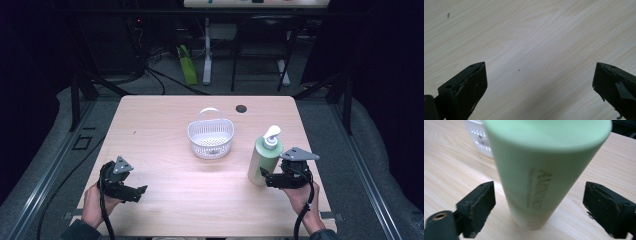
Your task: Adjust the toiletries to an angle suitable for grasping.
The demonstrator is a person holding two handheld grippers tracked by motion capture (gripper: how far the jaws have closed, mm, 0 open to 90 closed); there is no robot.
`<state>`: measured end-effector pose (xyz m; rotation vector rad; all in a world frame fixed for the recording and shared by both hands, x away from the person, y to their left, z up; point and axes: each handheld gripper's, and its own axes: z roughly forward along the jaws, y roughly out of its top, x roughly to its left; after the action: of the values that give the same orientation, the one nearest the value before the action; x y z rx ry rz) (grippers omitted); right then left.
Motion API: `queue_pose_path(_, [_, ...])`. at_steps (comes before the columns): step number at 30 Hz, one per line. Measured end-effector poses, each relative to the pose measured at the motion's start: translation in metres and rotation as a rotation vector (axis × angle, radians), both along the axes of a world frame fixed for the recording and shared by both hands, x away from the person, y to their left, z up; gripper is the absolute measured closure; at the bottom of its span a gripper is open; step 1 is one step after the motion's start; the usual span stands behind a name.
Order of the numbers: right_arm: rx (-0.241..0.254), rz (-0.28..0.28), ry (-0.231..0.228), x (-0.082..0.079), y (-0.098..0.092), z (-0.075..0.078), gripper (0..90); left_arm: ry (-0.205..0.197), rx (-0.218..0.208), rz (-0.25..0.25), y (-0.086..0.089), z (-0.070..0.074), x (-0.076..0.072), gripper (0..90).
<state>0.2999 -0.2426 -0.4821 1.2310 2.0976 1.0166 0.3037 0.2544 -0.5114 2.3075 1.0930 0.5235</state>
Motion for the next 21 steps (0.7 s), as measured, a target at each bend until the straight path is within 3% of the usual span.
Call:
queue_pose_path(3, [0.002,0.004,-0.012,0.005,0.004,0.0,15.9,-0.006,-0.003,0.006,0.0,-0.001,0.0,0.0])
queue_pose_path(21, [0.003,-0.082,-0.019,0.023,0.023,-0.003,15.1,-0.006,0.003,-0.005,-0.002,-0.002,0.002,0.0])
